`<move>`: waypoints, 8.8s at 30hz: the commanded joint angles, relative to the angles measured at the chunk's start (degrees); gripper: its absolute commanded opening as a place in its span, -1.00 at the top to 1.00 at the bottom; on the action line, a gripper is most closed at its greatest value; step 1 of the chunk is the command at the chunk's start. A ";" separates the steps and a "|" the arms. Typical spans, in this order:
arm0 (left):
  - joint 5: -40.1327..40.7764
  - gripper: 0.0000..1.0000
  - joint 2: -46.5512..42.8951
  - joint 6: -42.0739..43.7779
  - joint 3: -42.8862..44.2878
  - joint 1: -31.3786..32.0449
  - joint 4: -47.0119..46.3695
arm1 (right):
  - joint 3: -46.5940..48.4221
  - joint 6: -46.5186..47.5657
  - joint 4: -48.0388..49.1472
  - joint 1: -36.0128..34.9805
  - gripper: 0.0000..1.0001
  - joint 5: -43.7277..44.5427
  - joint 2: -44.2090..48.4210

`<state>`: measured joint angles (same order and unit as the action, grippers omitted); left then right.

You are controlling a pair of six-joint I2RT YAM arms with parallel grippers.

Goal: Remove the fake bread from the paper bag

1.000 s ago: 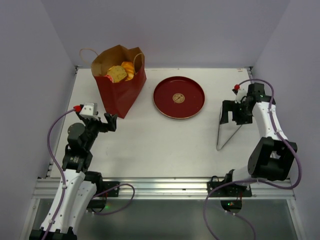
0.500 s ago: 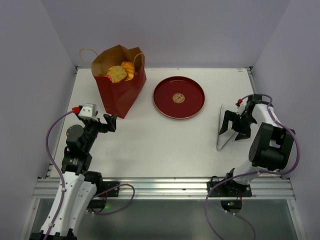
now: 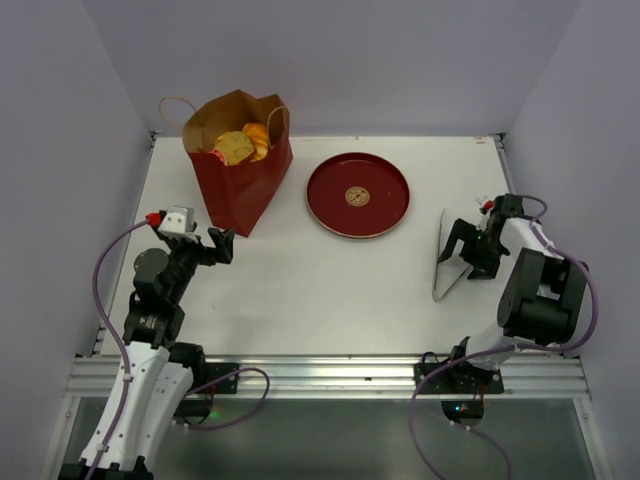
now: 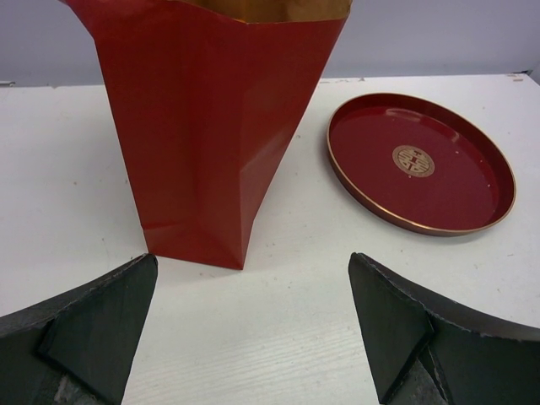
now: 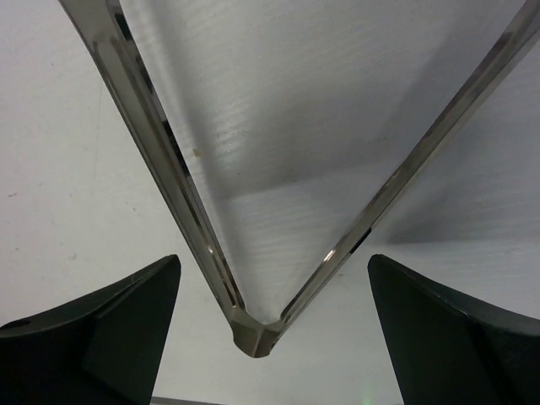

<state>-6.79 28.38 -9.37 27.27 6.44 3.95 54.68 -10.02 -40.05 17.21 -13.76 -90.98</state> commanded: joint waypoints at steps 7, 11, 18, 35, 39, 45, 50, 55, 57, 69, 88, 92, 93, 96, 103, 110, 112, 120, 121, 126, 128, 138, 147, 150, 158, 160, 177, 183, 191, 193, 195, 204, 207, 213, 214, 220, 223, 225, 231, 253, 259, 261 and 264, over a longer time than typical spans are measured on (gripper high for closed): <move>0.11 -0.99 0.36 1.19 0.16 0.33 -2.89 | -0.36 -5.09 8.05 -1.48 -0.98 3.21 0.45; 0.11 -0.99 0.36 1.19 0.16 0.33 -2.89 | -0.45 -5.62 9.99 -4.02 -0.98 4.35 0.37; 0.11 -0.99 0.27 1.28 0.07 0.33 -2.89 | 0.87 -6.15 10.26 -7.19 -0.98 8.39 -2.53; 0.11 -0.99 0.36 1.28 0.16 0.33 -2.89 | 2.89 -4.75 10.08 -11.50 -0.98 20.69 -7.28; 0.11 -0.99 0.62 1.28 0.07 0.33 -2.89 | 3.33 -4.66 10.52 -11.50 -0.97 22.20 -8.07; 0.02 -0.99 1.33 1.19 -0.02 0.33 -2.89 | 3.42 -4.48 11.22 -11.50 -0.94 22.46 -9.83; 0.28 -0.99 1.50 1.19 -0.02 0.33 -2.80 | 3.33 -3.95 11.40 -11.50 -0.72 20.97 -10.62; 0.28 -0.99 1.68 1.28 -0.02 0.33 -2.71 | 3.33 -2.90 12.10 -11.50 -0.44 20.70 -10.01; 0.28 -0.99 1.50 1.19 -0.02 0.33 -2.71 | 2.98 -2.55 12.45 -11.50 -0.28 20.44 -9.57; 0.11 -0.99 1.32 1.28 -0.02 0.33 -2.63 | 2.37 1.66 14.82 -11.41 0.34 19.65 -8.86; -1.56 -0.99 1.15 0.93 -0.02 0.77 -2.89 | 8.08 27.42 14.39 -11.32 0.62 13.23 -9.13; -1.30 -0.99 0.97 1.02 -0.11 1.03 -2.89 | 7.73 29.27 14.65 -10.63 0.67 12.62 -8.43; -1.30 -0.99 0.97 1.10 -0.11 1.03 -2.89 | 7.73 29.53 14.74 -10.27 0.70 12.01 -8.16; -2.09 -0.99 0.97 1.19 0.07 1.12 -2.89 | 7.99 30.14 14.13 -7.56 0.81 7.27 -6.15; -5.78 -0.99 1.15 1.10 0.07 1.30 -2.98 | 7.55 36.82 9.39 -3.50 0.79 -8.30 -0.16; -7.62 -0.99 1.41 1.10 -0.02 1.47 -4.91 | 9.48 41.48 4.11 -3.59 0.74 -16.12 0.98; -8.41 -0.99 1.50 1.02 -0.11 1.47 -5.09 | 9.75 42.19 2.70 -3.50 0.70 -19.36 2.20; -9.91 -0.99 1.59 1.10 -0.02 1.65 -5.53 | 11.42 40.35 0.33 -3.50 0.22 -25.79 7.30; -10.09 -0.99 1.68 1.02 -0.02 1.65 -5.53 | 11.59 40.34 0.15 -3.50 0.19 -26.40 8.00; -10.09 -0.99 1.50 1.02 -0.11 1.65 -5.70 | 10.98 38.77 0.76 -3.50 -0.01 -28.34 9.68; -10.09 -0.99 1.59 1.10 -0.11 1.65 -5.70 | 10.45 38.06 1.12 -3.50 -0.03 -29.48 10.21; -10.09 -0.99 1.50 1.10 -0.20 1.65 -5.70 | 10.36 35.51 1.73 -3.59 -0.08 -32.38 11.88; -12.37 -0.99 1.50 0.75 0.41 1.74 -6.05 | 9.93 36.83 1.12 -4.55 -0.06 -32.65 16.62; -13.33 -0.99 1.59 -1.69 1.55 1.82 -6.14 | 9.22 36.92 1.29 -5.78 -0.05 -32.12 19.69; -8.08 -0.97 11.04 -9.97 17.53 1.74 0.40 | 4.39 31.66 6.55 -7.63 -0.02 -33.96 25.06; -6.66 -0.94 15.28 -9.97 25.01 1.74 3.77 | 3.34 30.59 7.35 -7.63 -0.01 -35.10 25.67; -6.57 -0.69 58.87 -9.45 66.55 -13.20 10.72 | 3.77 31.64 4.28 -7.72 0.01 -41.26 26.47; -5.18 -0.54 69.70 -6.73 78.02 -13.47 18.46 | 4.30 32.96 2.79 -7.63 0.01 -42.14 25.68; 2.65 -0.49 71.03 -1.89 73.74 -14.17 21.55 | 4.30 33.58 2.35 -7.63 0.02 -43.19 24.97; 1.96 -0.48 70.41 -1.45 71.36 -14.17 19.62 | 4.21 33.58 2.35 -7.63 0.02 -43.28 24.97; 0.46 -0.49 70.84 -1.27 69.77 -14.17 19.08 | 4.21 33.58 2.35 -7.55 0.02 -43.46 24.89; -2.09 -0.45 76.64 -1.00 69.76 -14.87 16.71 | 4.30 33.93 1.82 -7.54 0.02 -43.37 24.71; -4.72 -0.40 78.58 -1.71 70.38 -15.57 15.66 | 4.30 33.93 1.82 -7.46 0.03 -43.28 24.71; -9.81 -0.11 82.80 -3.02 74.24 -16.28 16.44 | 4.39 33.84 1.73 -7.37 0.03 -42.93 24.97; -10.69 -0.05 83.06 -3.20 74.51 -16.37 16.27 | 4.39 33.75 1.73 -7.28 0.03 -43.02 24.97; -17.64 0.50 80.87 -5.84 73.20 -17.51 12.85 | 4.30 33.66 1.73 -7.11 0.05 -42.93 25.33; -20.01 0.84 79.64 -7.07 72.84 -17.95 11.70 | 4.30 33.49 1.82 -7.19 0.05 -42.84 25.41; -21.16 1.00 78.94 -7.51 72.67 -18.13 11.09 | 4.21 33.40 1.82 -7.10 0.06 -42.75 25.68; -23.62 1.00 74.99 -5.58 71.18 -18.04 7.49 | 4.56 33.14 2.26 -7.19 0.07 -42.93 26.38; -20.55 1.00 51.08 -5.48 38.31 -10.48 -7.55 | 16.96 33.06 -2.58 -22.65 0.10 -41.53 21.64; -20.20 1.00 49.05 -7.85 34.00 -9.86 -8.25 | 20.02 31.47 1.20 -33.46 0.11 -32.13 16.19; -20.11 1.00 48.61 -8.21 33.12 -9.86 -8.16 | 22.22 30.86 2.17 -37.33 0.12 -28.88 13.48; -20.02 1.00 47.74 -9.18 32.24 -9.69 -8.08 | 25.56 30.59 4.19 -41.72 0.13 -20.98 10.66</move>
<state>-27.46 78.11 -16.23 60.71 -3.55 -2.66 75.18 21.78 -40.64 -21.28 -42.83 -78.76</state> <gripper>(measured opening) 0.027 0.445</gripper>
